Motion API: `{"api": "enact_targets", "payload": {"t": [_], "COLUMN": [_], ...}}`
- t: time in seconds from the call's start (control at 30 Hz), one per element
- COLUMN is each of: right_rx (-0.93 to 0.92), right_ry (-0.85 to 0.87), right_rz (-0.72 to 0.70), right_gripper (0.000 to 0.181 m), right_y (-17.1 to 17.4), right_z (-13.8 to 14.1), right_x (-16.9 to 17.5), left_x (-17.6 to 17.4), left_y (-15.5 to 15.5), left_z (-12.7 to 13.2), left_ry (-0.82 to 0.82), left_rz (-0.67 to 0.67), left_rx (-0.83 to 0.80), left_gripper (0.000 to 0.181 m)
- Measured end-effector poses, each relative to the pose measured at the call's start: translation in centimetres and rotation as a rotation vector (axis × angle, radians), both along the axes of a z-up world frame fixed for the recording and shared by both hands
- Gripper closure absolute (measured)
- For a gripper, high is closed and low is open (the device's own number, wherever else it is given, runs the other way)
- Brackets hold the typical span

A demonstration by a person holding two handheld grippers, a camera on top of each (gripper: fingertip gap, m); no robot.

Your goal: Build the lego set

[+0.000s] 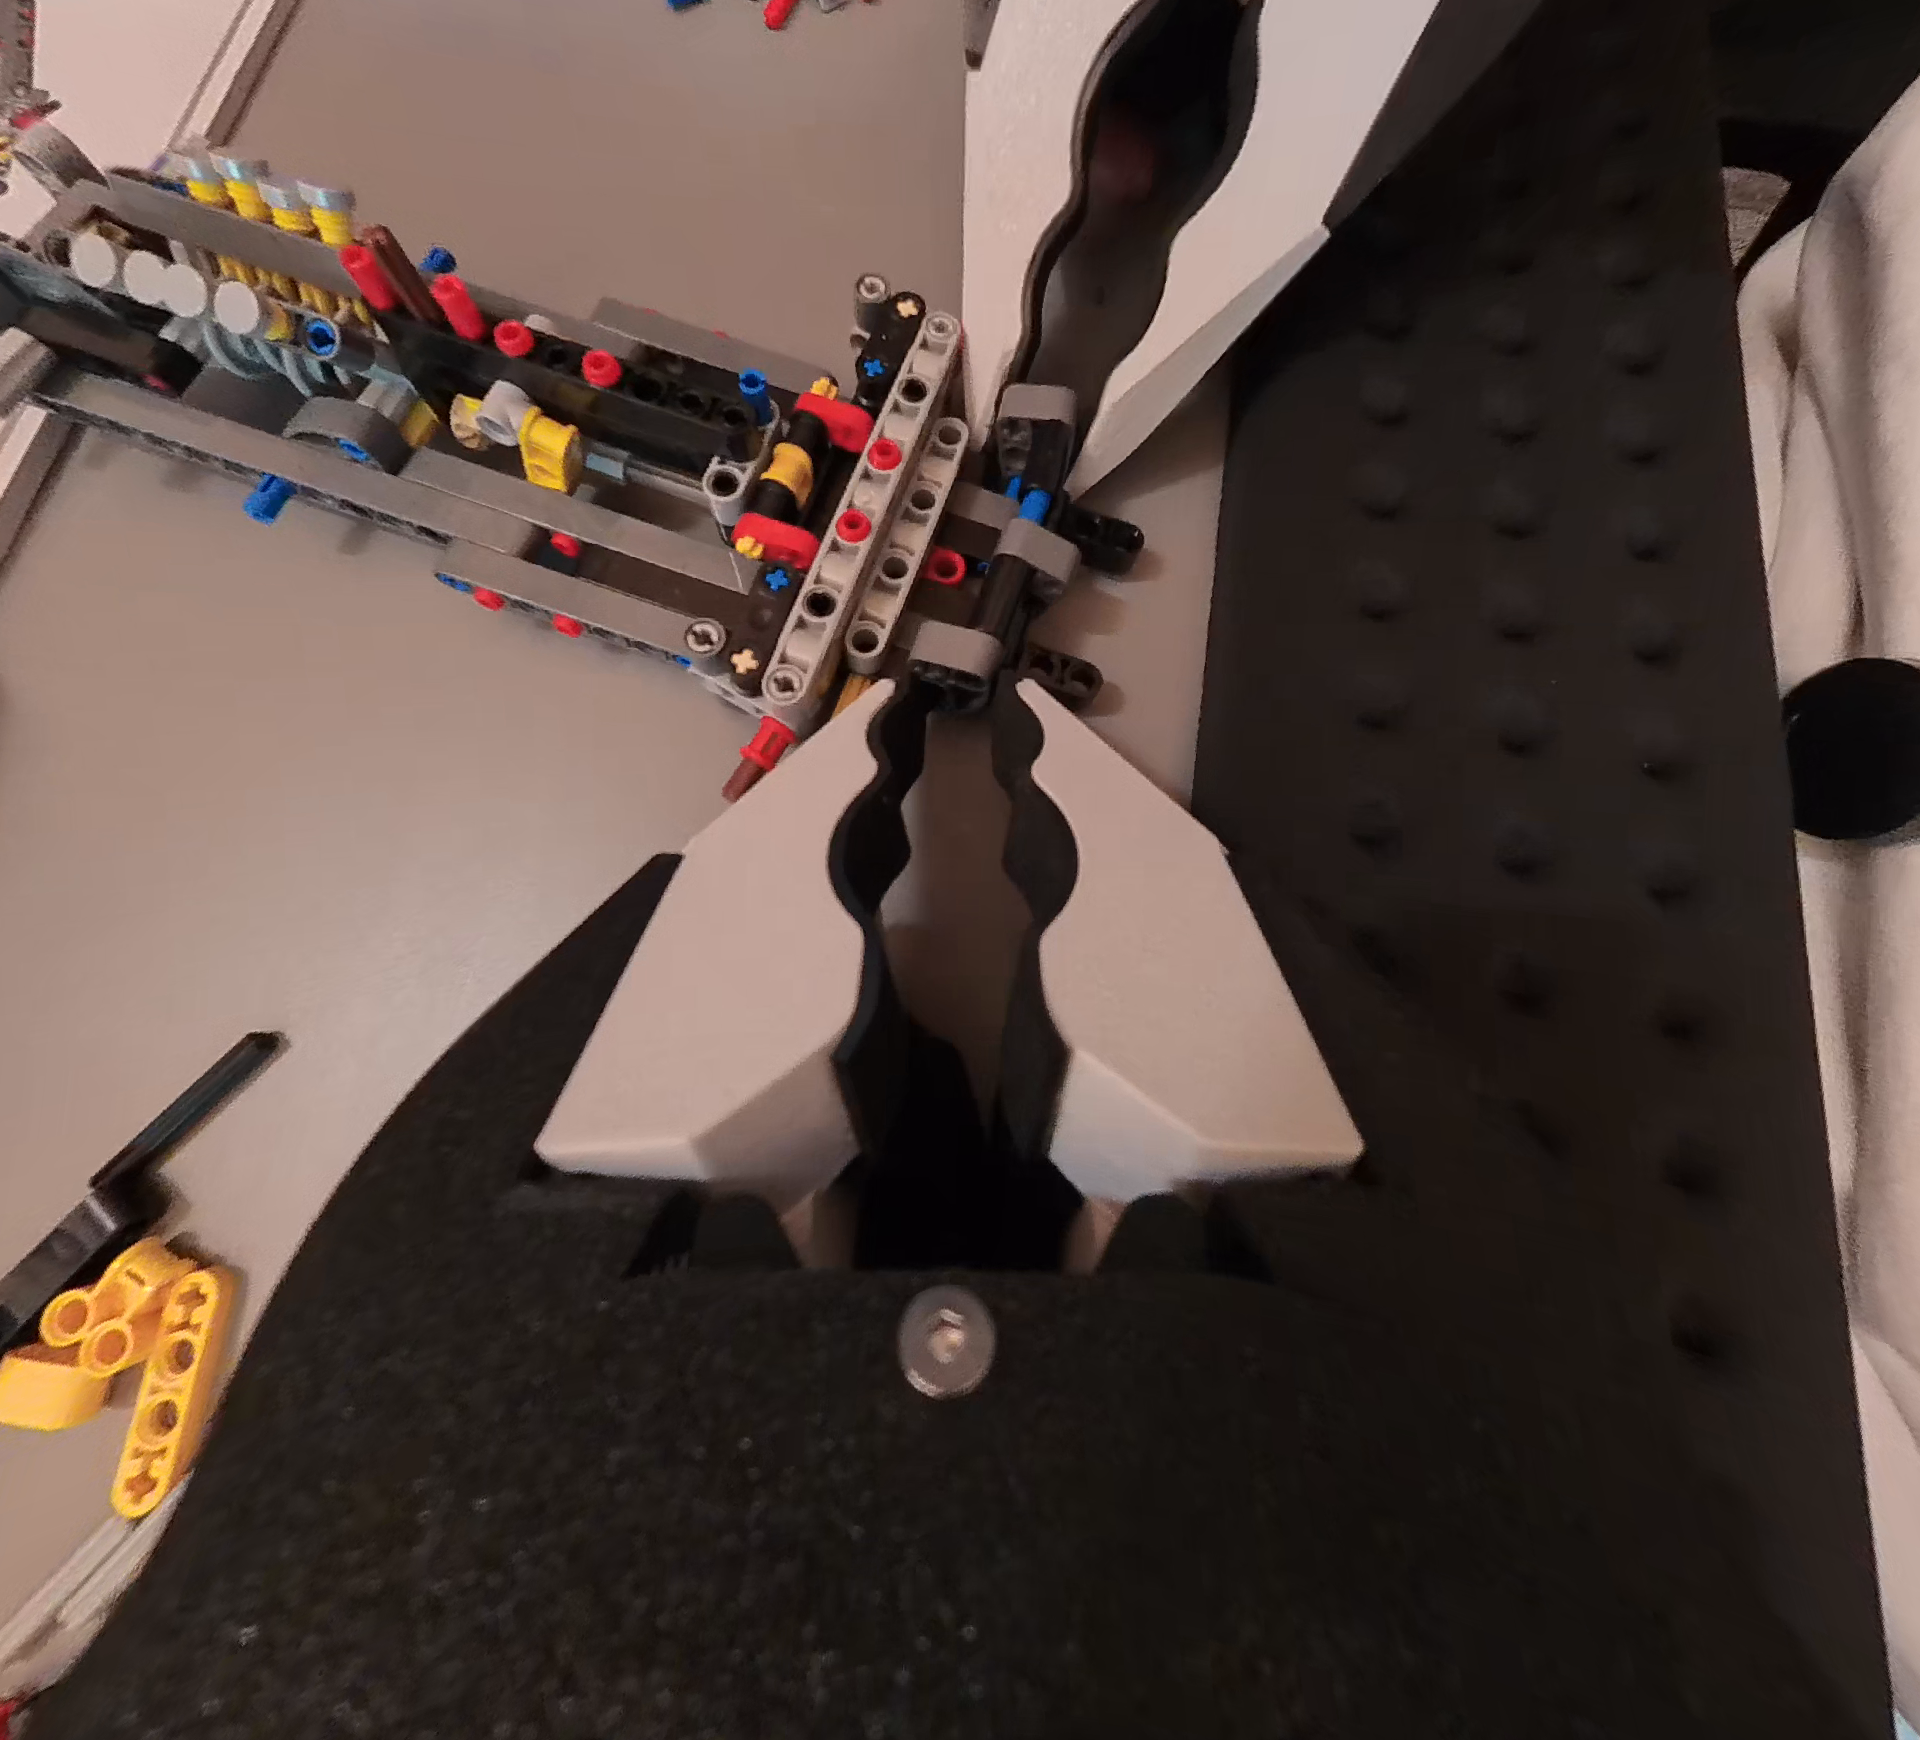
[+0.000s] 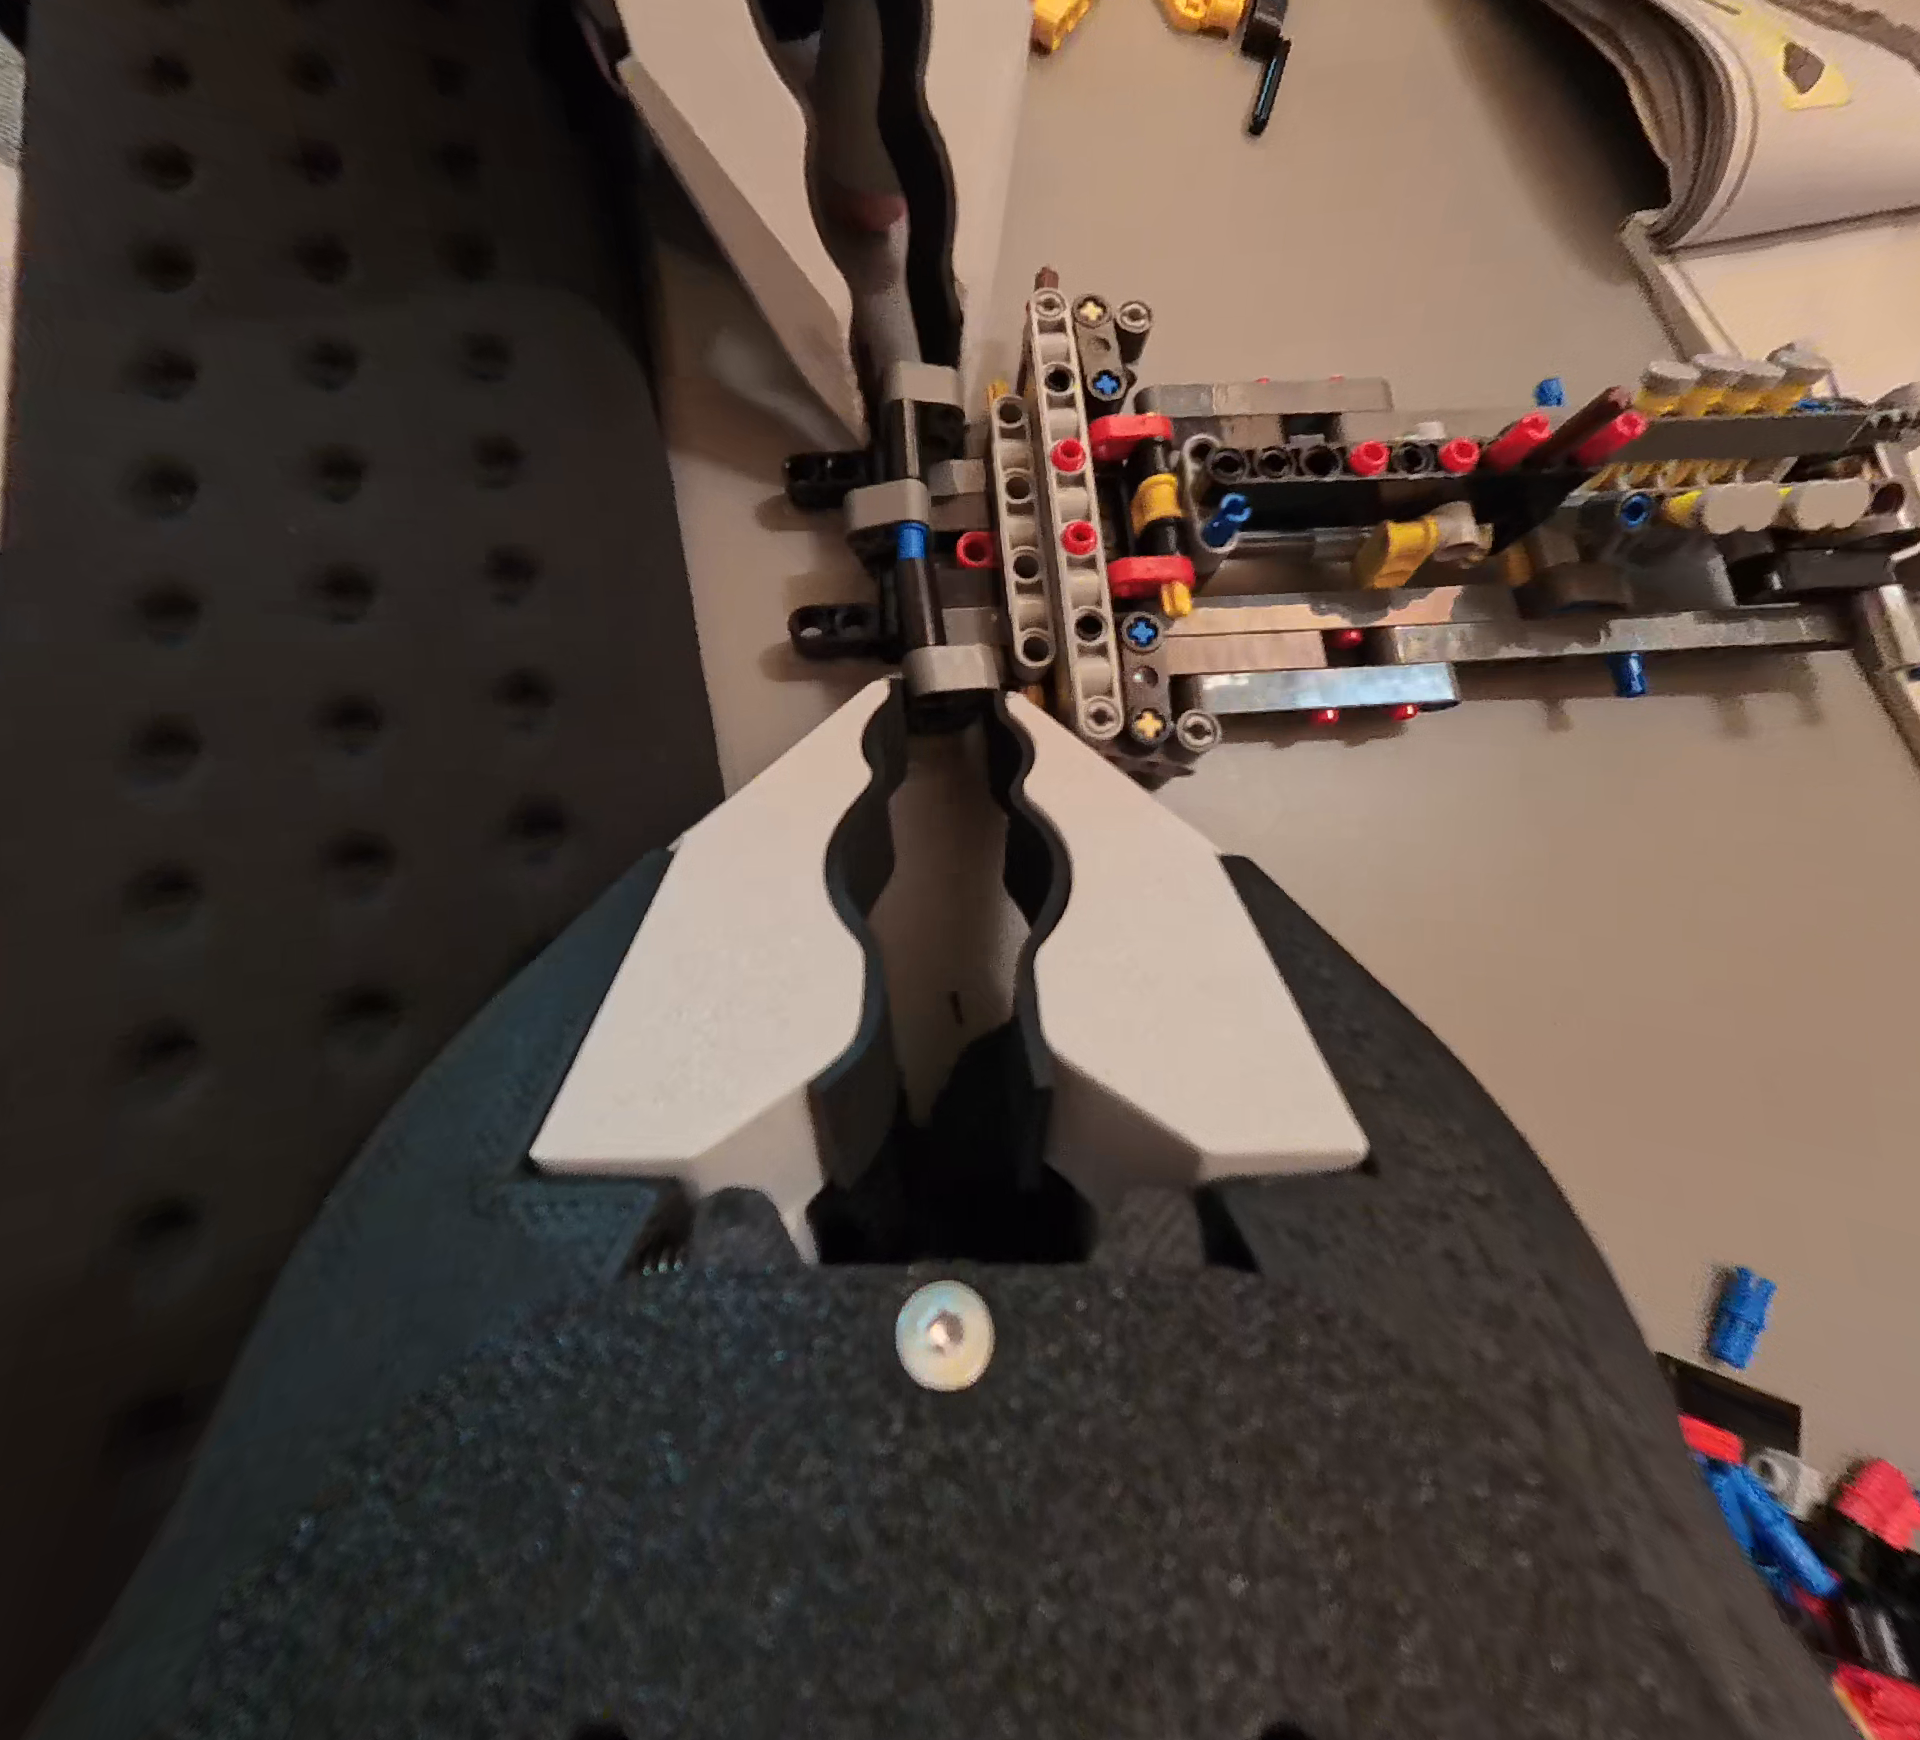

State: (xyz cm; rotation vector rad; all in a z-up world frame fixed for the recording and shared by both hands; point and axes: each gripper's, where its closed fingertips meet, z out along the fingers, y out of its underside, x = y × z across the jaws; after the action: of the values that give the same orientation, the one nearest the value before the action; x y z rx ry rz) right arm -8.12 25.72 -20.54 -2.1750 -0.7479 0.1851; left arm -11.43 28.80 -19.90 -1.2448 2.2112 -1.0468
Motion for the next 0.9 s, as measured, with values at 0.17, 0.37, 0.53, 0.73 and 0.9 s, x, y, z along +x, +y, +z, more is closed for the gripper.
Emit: {"api": "enact_targets", "payload": {"t": [0.17, 0.37, 0.53, 0.73, 0.9], "right_rx": [-0.002, 0.116, 0.129, 0.069, -0.018], "right_ry": [0.005, -0.116, -0.128, -0.067, 0.023], "right_rz": [-0.006, 0.027, 0.015, 0.001, -0.045], "right_gripper": [0.167, 0.167, 0.166, 0.166, 0.166], "right_y": [0.25, 0.70, 0.81, 0.73, 0.56], "right_z": [0.03, 0.45, 0.53, 0.30, 0.06], "right_x": [0.19, 0.65, 0.82, 0.89, 0.88], "left_x": [0.05, 0.10, 0.07, 0.10, 0.45], "left_y": [0.09, 0.16, 0.08, -0.05, 0.14], "left_z": [0.01, -0.01, 0.05, 0.20, 0.32], "left_ry": [0.012, 0.016, 0.024, 0.010, -0.013], "left_rz": [0.001, 0.006, 0.000, -0.015, -0.007], "left_rx": [-0.023, -0.028, -0.048, -0.041, -0.017], "left_gripper": [0.170, 0.170, 0.165, 0.163, 0.170]}}
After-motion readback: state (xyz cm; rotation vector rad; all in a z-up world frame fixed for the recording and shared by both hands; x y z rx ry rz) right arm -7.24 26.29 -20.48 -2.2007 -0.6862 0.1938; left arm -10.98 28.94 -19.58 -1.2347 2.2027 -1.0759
